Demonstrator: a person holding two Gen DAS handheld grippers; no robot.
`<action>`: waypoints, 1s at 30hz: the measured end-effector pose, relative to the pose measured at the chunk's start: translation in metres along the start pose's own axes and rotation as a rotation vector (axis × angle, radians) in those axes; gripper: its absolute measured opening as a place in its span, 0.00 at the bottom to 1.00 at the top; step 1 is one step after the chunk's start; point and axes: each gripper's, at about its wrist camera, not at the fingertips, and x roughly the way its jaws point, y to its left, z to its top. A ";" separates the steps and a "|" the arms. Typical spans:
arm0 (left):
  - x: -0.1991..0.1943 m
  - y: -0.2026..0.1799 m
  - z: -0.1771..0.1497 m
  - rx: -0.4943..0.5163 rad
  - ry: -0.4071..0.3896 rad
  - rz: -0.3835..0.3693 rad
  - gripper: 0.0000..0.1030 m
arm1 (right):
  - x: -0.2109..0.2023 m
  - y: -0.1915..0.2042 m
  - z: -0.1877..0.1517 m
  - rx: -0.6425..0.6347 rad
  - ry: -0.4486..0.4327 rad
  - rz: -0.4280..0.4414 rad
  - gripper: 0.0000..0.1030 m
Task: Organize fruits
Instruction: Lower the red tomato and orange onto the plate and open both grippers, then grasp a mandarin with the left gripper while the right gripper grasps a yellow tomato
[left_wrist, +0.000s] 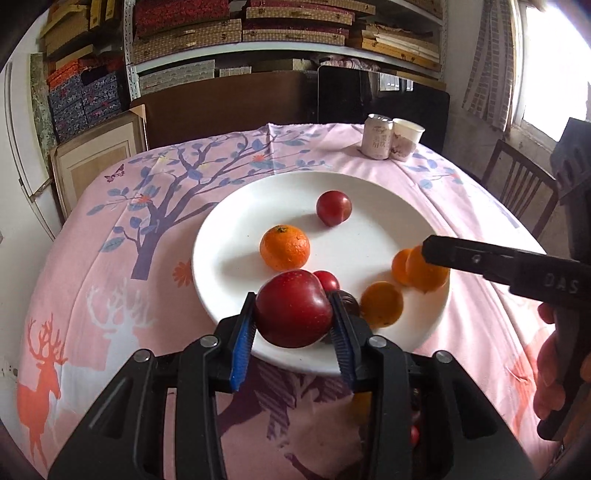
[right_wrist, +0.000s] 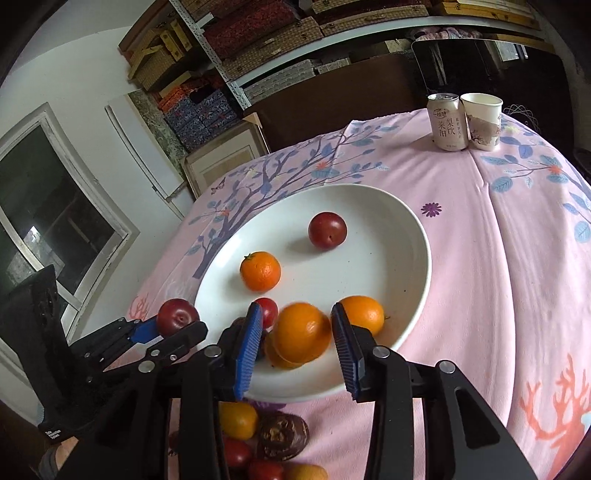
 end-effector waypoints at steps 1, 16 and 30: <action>0.006 0.002 0.000 -0.010 0.014 0.008 0.37 | -0.001 -0.002 0.000 0.008 -0.010 -0.001 0.50; -0.080 -0.015 -0.083 0.101 -0.064 -0.018 0.74 | -0.075 -0.054 -0.094 0.119 -0.075 0.111 0.67; -0.123 -0.030 -0.167 0.101 -0.013 -0.087 0.48 | -0.096 -0.058 -0.115 0.113 -0.087 0.103 0.70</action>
